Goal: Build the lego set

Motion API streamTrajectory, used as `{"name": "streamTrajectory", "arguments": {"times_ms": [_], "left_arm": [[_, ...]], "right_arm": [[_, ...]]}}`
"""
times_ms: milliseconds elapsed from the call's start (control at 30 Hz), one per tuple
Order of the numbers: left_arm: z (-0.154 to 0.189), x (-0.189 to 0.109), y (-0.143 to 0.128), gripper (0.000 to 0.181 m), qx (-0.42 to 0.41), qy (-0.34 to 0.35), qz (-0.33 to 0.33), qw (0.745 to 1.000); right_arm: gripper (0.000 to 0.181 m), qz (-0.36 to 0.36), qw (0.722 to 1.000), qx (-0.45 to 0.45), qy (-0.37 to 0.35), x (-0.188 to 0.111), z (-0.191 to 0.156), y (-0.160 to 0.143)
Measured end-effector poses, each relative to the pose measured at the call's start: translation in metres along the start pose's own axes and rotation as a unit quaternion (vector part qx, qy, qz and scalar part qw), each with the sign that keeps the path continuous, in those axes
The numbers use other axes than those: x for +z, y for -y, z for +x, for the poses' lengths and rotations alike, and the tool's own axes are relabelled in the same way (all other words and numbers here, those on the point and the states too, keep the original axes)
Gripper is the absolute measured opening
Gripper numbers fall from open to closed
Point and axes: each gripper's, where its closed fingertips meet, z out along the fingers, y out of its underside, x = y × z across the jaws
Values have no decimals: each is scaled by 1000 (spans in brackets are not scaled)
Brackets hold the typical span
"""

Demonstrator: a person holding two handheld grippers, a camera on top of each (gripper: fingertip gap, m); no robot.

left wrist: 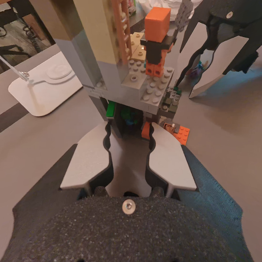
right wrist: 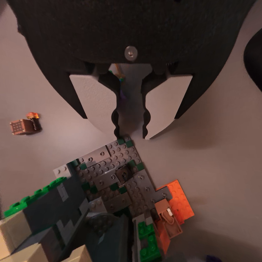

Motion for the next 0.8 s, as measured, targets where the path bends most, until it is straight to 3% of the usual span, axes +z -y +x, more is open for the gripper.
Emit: {"name": "streamTrajectory", "arguments": {"times_ms": [267, 800], "left_arm": [[27, -24, -5, 51, -23, -141, 39, 989], [53, -18, 2, 62, 6, -198, 50, 979]], "right_arm": [[30, -10, 1000, -22, 17, 2, -17, 2], [30, -3, 999, -25, 46, 4, -36, 6]]}}
